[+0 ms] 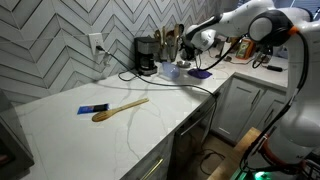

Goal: Pick up the silver bowl and put it on the right side of the kitchen counter

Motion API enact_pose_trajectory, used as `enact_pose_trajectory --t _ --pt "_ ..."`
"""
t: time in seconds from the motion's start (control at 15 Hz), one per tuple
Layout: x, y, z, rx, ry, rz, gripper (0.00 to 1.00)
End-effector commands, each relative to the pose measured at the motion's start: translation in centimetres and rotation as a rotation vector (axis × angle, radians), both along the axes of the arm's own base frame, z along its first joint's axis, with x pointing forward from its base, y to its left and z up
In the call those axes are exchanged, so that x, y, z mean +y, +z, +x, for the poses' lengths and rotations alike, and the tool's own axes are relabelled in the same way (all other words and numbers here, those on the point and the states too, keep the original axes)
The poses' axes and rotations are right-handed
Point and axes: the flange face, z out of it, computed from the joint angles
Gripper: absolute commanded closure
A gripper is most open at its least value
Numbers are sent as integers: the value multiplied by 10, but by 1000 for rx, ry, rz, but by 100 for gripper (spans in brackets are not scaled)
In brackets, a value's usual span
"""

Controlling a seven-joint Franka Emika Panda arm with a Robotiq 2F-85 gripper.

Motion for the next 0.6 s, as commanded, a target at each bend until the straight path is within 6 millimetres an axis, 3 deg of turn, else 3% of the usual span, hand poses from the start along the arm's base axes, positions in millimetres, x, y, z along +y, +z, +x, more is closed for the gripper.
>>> enact_pose_trajectory --t 0.0,0.27,0.53 --pt "-3 36 -43 36 202 -15 0" --pt "-14 59 -83 30 419 -95 0" --pt "-18 67 -124 10 633 -190 0"
